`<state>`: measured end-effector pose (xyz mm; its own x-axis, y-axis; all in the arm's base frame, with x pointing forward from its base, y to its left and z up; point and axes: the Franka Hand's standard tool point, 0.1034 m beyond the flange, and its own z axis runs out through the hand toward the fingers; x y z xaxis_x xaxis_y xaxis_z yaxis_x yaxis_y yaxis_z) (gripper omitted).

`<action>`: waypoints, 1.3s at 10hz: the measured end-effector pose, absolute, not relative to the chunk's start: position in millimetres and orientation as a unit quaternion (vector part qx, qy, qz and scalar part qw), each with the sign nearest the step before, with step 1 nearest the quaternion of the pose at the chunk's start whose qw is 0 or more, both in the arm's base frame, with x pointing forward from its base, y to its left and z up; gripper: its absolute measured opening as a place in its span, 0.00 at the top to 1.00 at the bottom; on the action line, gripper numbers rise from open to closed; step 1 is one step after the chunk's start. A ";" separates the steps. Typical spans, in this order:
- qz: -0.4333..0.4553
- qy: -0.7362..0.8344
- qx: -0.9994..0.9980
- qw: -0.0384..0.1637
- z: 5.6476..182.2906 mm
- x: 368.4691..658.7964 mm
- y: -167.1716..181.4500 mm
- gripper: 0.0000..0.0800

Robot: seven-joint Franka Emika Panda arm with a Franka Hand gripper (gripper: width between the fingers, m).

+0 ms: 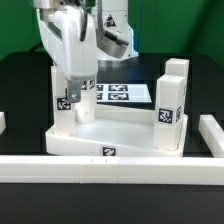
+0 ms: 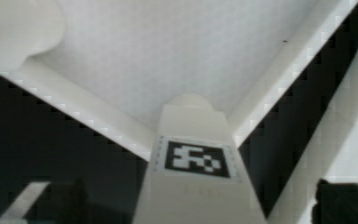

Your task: Assemble desk

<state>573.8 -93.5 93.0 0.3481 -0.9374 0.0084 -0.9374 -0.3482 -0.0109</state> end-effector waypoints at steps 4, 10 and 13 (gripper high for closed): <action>-0.007 0.448 -0.894 0.001 92.9 573.7 -93.7 0.19; -0.002 0.169 -0.985 -0.020 91.8 572.2 -93.4 0.19; 0.000 0.036 -0.999 -0.027 94.5 575.2 -94.9 0.19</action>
Offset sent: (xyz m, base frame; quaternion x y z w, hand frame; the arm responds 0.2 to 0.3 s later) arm 0.0000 0.0000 0.0000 0.0000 0.0000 -0.1938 0.9810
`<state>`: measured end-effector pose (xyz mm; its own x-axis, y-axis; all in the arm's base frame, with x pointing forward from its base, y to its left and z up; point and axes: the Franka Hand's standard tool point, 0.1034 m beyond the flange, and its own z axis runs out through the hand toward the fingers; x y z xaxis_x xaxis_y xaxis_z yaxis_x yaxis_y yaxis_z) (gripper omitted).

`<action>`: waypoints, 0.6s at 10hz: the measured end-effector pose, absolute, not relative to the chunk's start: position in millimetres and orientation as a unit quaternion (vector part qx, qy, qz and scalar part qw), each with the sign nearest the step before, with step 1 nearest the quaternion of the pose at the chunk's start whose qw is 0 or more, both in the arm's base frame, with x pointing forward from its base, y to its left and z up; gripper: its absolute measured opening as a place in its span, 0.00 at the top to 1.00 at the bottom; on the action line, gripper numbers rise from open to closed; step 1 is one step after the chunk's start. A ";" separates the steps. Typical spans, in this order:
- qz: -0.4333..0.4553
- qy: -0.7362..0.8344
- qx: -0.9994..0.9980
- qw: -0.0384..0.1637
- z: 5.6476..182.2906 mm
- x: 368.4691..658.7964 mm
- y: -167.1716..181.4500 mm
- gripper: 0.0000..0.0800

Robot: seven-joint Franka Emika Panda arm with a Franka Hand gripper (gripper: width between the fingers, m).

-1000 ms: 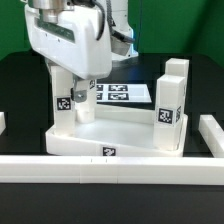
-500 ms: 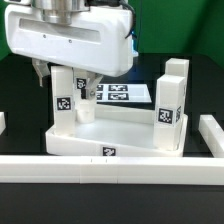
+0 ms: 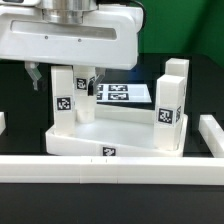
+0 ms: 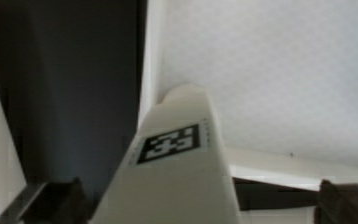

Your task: Assemble desk

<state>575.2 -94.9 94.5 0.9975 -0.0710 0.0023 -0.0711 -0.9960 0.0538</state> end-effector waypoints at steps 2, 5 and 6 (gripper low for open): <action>-0.006 0.046 0.998 0.037 95.0 574.9 -96.3 0.19; -0.006 0.047 0.998 0.038 94.7 574.7 -96.4 0.33; -0.007 0.047 0.998 0.038 94.6 574.6 -96.4 0.50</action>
Offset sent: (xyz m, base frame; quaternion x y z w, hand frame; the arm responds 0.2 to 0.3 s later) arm 0.0008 0.0016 0.0029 -0.0081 0.0019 0.0010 1.0000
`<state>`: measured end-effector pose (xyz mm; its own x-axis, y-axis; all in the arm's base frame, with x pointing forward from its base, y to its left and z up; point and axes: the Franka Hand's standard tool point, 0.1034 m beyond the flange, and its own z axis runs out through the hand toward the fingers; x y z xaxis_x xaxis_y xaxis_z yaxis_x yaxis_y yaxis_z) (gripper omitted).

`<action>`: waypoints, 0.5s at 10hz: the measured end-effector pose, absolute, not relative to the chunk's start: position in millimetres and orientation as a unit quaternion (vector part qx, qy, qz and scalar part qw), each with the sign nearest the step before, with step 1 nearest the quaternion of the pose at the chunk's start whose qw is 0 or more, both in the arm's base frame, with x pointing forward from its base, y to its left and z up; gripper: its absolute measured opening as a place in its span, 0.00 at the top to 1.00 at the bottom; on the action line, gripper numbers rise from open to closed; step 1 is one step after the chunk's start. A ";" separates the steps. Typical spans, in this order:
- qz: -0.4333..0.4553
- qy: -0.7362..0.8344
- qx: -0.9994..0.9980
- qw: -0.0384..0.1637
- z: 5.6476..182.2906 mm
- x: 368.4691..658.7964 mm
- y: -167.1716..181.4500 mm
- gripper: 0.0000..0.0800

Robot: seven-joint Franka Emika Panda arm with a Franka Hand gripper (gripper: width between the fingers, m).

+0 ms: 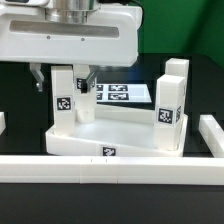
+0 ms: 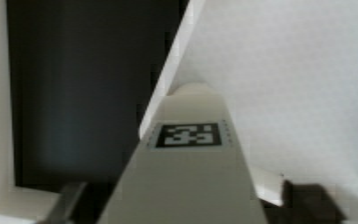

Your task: Assemble desk

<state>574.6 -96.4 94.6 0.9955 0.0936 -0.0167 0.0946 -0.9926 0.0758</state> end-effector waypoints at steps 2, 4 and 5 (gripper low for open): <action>-0.006 0.047 0.998 0.038 95.1 574.8 -96.5 0.64; -0.006 0.046 0.998 0.038 95.0 574.7 -96.7 0.64; -0.009 0.023 0.999 0.033 94.6 573.0 -99.0 0.64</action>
Offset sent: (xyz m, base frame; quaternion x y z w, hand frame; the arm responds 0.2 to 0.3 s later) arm 0.0000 0.0000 0.0000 0.0000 0.0000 0.0000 1.0000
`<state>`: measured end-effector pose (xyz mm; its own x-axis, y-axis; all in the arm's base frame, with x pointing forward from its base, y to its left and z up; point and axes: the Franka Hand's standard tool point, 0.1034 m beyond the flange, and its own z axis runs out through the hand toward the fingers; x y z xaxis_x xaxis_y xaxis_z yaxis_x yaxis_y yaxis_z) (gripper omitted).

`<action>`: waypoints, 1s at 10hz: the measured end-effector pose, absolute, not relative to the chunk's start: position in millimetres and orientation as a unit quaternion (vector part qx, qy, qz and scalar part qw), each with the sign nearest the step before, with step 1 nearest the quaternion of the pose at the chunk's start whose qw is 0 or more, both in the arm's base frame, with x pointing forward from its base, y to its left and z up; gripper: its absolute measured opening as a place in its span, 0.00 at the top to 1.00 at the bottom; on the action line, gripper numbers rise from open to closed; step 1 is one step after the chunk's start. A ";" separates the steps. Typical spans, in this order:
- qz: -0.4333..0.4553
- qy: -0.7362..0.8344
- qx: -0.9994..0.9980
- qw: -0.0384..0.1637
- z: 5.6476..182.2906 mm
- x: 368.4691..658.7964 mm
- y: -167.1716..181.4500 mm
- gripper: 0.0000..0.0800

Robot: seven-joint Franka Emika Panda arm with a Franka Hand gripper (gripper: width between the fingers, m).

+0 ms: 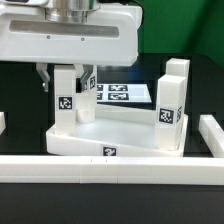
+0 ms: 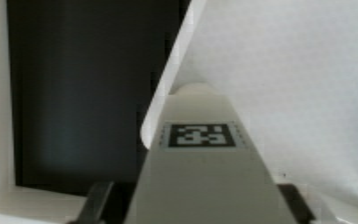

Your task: Assemble desk

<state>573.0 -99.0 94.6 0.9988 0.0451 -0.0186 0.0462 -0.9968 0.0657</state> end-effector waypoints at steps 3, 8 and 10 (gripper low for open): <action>-0.017 -0.097 0.995 0.023 94.6 569.8 -98.5 0.63; -0.019 -0.255 0.967 0.016 94.2 567.5 -96.7 0.63; -0.024 -0.298 0.954 0.015 94.6 565.3 -95.1 0.63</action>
Offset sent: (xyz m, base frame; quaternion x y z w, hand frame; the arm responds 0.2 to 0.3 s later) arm 0.0003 0.0002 -0.0019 0.0245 -0.0218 0.2283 0.9730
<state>565.3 -95.1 94.6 0.8212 -0.5695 -0.0368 -0.5681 -0.8219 0.0426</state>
